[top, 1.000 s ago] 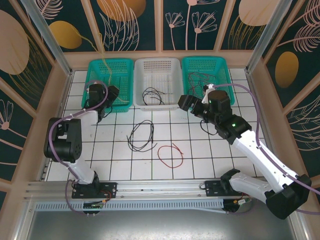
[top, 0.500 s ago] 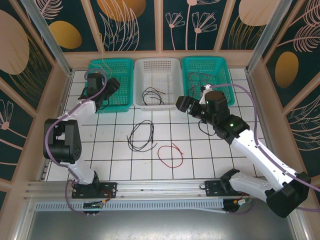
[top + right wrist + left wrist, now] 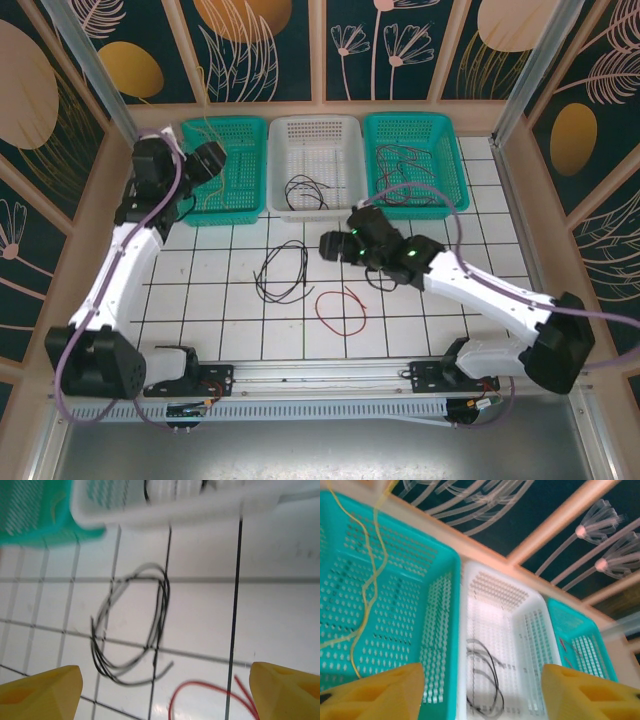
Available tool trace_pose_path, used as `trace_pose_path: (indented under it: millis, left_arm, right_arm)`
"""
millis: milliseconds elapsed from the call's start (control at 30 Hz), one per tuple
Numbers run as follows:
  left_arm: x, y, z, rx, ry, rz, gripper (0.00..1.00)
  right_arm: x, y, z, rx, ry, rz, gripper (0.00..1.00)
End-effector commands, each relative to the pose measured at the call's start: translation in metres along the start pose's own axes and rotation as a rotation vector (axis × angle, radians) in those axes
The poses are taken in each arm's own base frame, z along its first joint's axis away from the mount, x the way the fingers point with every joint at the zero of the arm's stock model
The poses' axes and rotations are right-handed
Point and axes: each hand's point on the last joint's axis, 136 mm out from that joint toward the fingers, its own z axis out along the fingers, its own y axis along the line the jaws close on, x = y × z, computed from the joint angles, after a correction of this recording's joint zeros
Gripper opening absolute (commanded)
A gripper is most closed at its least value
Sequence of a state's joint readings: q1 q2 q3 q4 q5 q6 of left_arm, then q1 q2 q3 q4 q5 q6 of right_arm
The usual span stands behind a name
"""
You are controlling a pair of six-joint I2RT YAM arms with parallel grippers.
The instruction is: Untangle the cables
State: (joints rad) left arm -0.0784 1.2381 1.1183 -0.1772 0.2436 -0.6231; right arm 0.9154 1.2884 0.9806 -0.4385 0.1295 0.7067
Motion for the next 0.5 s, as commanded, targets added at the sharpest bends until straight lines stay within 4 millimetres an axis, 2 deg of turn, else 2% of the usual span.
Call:
trace_pose_path:
  millis: [0,133,300,367,467]
  left_arm:
    - [0.062,0.001,-0.010,0.078,0.203,-0.036,0.56]
    - [0.103,0.003,-0.024,0.091,0.290,-0.023,0.46]
    - [0.120,-0.001,-0.035,0.107,0.321,-0.002,0.40]
    - [0.126,0.005,-0.034,0.091,0.324,0.008,0.40]
    - [0.143,0.026,-0.026,0.016,0.367,-0.005,0.34]
  right_arm:
    - [0.045,-0.030,0.018,0.170,0.115,-0.013,0.85]
    - [0.089,-0.059,0.031,0.266,0.271,-0.031,0.72]
    - [0.118,-0.086,0.026,0.335,0.357,-0.009,0.61]
    - [0.118,-0.083,0.026,0.317,0.355,-0.002,0.60]
    - [0.100,-0.055,0.032,0.220,0.308,-0.011,0.61]
